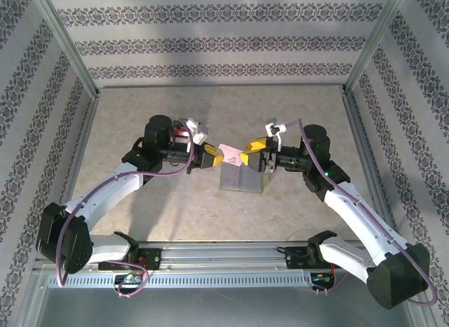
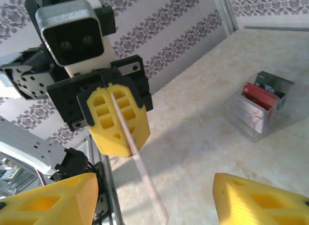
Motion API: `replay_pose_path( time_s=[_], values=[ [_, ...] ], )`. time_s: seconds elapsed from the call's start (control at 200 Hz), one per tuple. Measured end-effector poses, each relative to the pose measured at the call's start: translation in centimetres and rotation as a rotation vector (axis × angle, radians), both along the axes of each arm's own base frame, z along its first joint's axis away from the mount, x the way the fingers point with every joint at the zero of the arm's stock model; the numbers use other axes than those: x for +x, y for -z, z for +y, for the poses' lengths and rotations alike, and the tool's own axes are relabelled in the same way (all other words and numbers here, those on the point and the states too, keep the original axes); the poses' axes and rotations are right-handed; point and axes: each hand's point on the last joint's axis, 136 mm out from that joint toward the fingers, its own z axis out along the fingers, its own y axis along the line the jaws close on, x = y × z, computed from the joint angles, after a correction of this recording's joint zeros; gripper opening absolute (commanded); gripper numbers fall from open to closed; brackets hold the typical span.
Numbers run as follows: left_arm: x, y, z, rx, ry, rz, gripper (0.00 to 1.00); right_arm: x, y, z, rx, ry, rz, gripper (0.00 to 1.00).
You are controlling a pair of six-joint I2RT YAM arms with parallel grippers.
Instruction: Take the credit cards out of the card holder
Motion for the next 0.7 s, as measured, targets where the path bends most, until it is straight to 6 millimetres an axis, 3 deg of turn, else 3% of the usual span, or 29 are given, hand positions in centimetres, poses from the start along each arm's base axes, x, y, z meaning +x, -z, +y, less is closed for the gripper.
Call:
replay_pose_path(
  time_s=[0.12,0.24,0.285,0.4,0.575,0.7],
  values=[
    [0.4,-1.8,0.0,-0.055,-0.026,-0.014,0.0,-0.6,-1.2,1.1,0.039,-0.034,-0.029,0.59],
    [0.5,-2.7,-0.1,-0.089,-0.033,-0.012,0.0,-0.9,-1.7,1.8,0.061,-0.065,-0.039,0.41],
    [0.5,-2.9,-0.1,-0.096,-0.034,-0.011,0.0,-0.8,-1.6,1.9,0.064,-0.071,-0.034,0.33],
    [0.5,-3.2,-0.1,-0.106,-0.029,-0.001,0.0,-0.7,-1.6,2.0,0.068,-0.077,-0.032,0.0],
    [0.5,-3.3,0.2,-0.092,-0.023,0.008,0.54,-0.9,-1.8,2.0,0.046,-0.088,-0.043,0.0],
    [0.8,-5.4,0.4,-0.055,-0.026,-0.049,0.61,-0.8,-1.8,1.8,-0.007,-0.077,-0.063,0.0]
  ],
)
